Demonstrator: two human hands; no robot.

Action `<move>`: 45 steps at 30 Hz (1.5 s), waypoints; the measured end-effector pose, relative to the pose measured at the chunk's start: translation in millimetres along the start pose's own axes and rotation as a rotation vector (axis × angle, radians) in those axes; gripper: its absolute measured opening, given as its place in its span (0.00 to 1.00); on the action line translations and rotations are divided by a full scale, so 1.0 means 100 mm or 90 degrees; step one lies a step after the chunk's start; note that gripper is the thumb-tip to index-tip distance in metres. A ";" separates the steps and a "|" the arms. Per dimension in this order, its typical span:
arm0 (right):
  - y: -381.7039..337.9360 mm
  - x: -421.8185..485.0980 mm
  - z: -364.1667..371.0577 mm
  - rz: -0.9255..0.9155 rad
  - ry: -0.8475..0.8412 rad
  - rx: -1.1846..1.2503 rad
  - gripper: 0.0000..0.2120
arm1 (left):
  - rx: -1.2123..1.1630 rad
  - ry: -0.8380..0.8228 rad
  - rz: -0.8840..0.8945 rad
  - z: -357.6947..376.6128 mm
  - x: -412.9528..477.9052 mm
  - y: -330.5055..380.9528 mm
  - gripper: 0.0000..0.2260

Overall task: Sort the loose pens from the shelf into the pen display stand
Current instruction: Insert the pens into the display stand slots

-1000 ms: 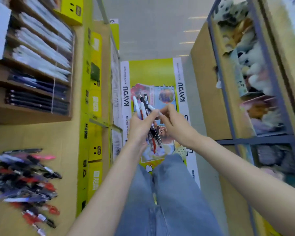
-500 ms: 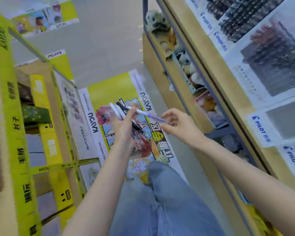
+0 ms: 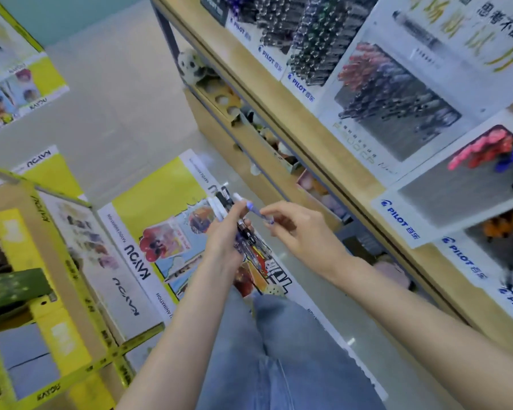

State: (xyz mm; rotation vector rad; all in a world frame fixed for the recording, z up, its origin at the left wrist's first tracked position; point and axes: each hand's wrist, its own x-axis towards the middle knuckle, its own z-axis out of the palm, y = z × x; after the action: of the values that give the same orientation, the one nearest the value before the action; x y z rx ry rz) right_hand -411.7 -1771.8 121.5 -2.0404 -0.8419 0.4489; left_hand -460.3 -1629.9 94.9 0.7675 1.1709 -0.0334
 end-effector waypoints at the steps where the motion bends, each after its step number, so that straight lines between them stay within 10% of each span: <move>1: 0.01 0.00 -0.04 0.011 0.002 -0.002 0.10 | 0.006 -0.014 0.010 0.08 0.01 0.05 0.23; 10: -0.05 0.27 -0.05 0.238 0.276 0.141 0.10 | 0.209 -0.115 0.152 0.55 0.14 0.57 0.04; 26: 0.18 0.31 0.16 0.396 0.863 0.094 0.04 | 0.484 -0.418 0.145 0.73 0.54 0.85 0.10; 45: 0.81 0.22 -0.59 0.316 0.840 -0.222 0.04 | 0.483 -0.447 0.088 1.25 0.64 0.51 0.06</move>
State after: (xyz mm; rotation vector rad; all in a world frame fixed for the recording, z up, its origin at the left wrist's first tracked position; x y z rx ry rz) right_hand -330.0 -1823.0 88.0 -2.2368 0.4242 -0.8139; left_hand -310.7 -1638.3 89.3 1.3586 0.4015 -0.6118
